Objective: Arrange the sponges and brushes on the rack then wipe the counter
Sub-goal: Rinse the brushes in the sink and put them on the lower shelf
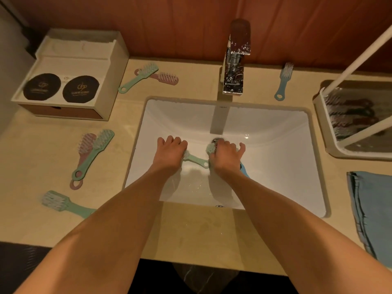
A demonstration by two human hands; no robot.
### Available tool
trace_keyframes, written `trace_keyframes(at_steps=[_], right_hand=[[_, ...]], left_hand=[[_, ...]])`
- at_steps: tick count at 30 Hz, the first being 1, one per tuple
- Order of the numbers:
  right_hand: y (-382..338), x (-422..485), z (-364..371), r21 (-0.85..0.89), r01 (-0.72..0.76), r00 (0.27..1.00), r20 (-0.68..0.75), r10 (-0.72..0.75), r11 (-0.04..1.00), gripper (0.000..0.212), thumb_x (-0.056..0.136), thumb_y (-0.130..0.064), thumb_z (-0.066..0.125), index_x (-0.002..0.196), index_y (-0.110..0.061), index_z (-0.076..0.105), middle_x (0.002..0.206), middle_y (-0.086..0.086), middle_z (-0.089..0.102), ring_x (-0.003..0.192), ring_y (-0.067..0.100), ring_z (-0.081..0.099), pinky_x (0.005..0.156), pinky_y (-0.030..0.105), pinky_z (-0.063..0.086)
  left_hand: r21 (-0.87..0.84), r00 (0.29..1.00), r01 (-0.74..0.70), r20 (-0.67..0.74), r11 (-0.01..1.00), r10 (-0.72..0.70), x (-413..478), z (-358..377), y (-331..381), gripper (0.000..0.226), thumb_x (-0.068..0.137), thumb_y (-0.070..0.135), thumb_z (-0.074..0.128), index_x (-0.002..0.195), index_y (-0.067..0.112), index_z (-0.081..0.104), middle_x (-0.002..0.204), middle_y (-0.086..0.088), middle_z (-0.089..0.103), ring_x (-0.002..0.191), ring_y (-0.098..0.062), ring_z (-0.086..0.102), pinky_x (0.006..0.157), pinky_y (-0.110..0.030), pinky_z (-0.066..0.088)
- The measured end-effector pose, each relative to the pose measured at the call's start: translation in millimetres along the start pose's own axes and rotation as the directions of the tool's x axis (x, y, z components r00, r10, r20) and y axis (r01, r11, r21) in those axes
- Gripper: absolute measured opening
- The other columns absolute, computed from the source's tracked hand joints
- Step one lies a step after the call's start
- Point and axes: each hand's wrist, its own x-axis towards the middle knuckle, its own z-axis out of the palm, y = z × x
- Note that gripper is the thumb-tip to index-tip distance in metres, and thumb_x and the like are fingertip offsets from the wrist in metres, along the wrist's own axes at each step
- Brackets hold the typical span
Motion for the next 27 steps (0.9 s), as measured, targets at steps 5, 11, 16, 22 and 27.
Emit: trace_keyframes(at_steps=[5, 11, 16, 22, 27], right_hand=[[5, -18, -36, 0.17, 0.108, 0.994, -0.044, -0.102, 0.98, 0.031, 0.094, -0.018, 0.06, 0.124, -0.012, 0.054, 0.118, 0.011, 0.059, 0.105, 0.032, 0.059, 0.094, 0.043, 0.043], [25, -48, -82, 0.072, 0.218, 0.967, -0.148, -0.206, 0.973, 0.039, 0.082, -0.005, 0.067, 0.118, -0.016, 0.057, 0.117, 0.008, 0.056, 0.107, 0.031, 0.052, 0.09, 0.038, 0.033], [54, -71, -108, 0.011, 0.272, 0.94, -0.217, -0.263, 0.962, 0.042, 0.082, -0.011, 0.07, 0.121, -0.02, 0.056, 0.118, 0.003, 0.057, 0.11, 0.026, 0.053, 0.098, 0.037, 0.029], [110, -87, -144, 0.028, 0.236, 0.921, -0.324, -0.214, 0.971, 0.034, 0.094, -0.006, 0.054, 0.125, -0.02, 0.058, 0.117, 0.005, 0.058, 0.108, 0.029, 0.053, 0.095, 0.039, 0.032], [158, -106, -161, -0.013, 0.171, 0.926, -0.339, -0.165, 0.985, 0.034, 0.094, -0.011, 0.054, 0.126, -0.022, 0.059, 0.119, 0.003, 0.06, 0.112, 0.027, 0.054, 0.098, 0.039, 0.03]], left_hand=[[0.013, 0.997, 0.04, -0.07, 0.999, -0.039, -10, -30, 4, 0.028, 0.083, 0.004, 0.061, 0.109, 0.016, 0.057, 0.108, -0.005, 0.057, 0.102, -0.028, 0.046, 0.087, -0.041, 0.03], [0.038, 0.977, 0.017, -0.212, 0.999, -0.009, -17, -72, 34, 0.018, 0.09, 0.01, 0.061, 0.107, 0.015, 0.058, 0.108, -0.007, 0.058, 0.1, -0.03, 0.048, 0.085, -0.041, 0.032], [0.029, 0.941, -0.06, -0.331, 0.998, 0.066, -18, -104, 74, 0.009, 0.096, 0.024, 0.06, 0.103, 0.018, 0.058, 0.107, -0.003, 0.06, 0.099, -0.028, 0.049, 0.083, -0.041, 0.031], [-0.1, 0.911, -0.119, -0.407, 0.988, 0.069, -11, -126, 122, 0.015, 0.1, 0.039, 0.054, 0.098, 0.025, 0.059, 0.103, 0.004, 0.064, 0.098, -0.022, 0.048, 0.083, -0.039, 0.03], [-0.243, 0.887, -0.172, -0.459, 0.955, 0.043, -4, -136, 167, 0.016, 0.098, 0.041, 0.059, 0.101, 0.026, 0.064, 0.101, 0.007, 0.067, 0.097, -0.019, 0.048, 0.085, -0.036, 0.038]])
